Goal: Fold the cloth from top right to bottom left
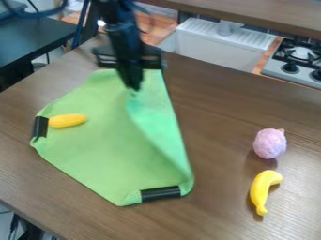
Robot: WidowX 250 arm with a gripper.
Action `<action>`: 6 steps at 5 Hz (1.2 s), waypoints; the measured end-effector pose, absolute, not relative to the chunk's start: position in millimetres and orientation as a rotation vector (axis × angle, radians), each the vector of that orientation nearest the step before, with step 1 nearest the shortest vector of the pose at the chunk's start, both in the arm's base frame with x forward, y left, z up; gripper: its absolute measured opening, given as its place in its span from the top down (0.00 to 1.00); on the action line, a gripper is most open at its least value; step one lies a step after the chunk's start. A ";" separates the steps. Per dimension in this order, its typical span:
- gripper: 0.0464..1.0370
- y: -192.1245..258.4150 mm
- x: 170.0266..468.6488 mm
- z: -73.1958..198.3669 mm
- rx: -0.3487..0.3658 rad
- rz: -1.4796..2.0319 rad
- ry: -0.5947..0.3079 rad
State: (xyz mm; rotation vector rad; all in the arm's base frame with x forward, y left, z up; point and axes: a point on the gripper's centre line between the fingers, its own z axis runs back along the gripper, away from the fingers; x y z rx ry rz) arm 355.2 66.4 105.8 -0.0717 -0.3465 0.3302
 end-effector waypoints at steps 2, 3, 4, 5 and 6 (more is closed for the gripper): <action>0.99 121.2 310.1 109.6 -0.077 0.325 -0.358; 0.99 139.8 291.6 113.8 -0.069 0.314 -0.373; 0.97 156.1 275.0 113.2 -0.057 0.328 -0.360; 0.82 167.8 257.2 114.2 -0.006 0.329 -0.341; 0.58 174.3 246.3 121.5 0.044 0.414 -0.329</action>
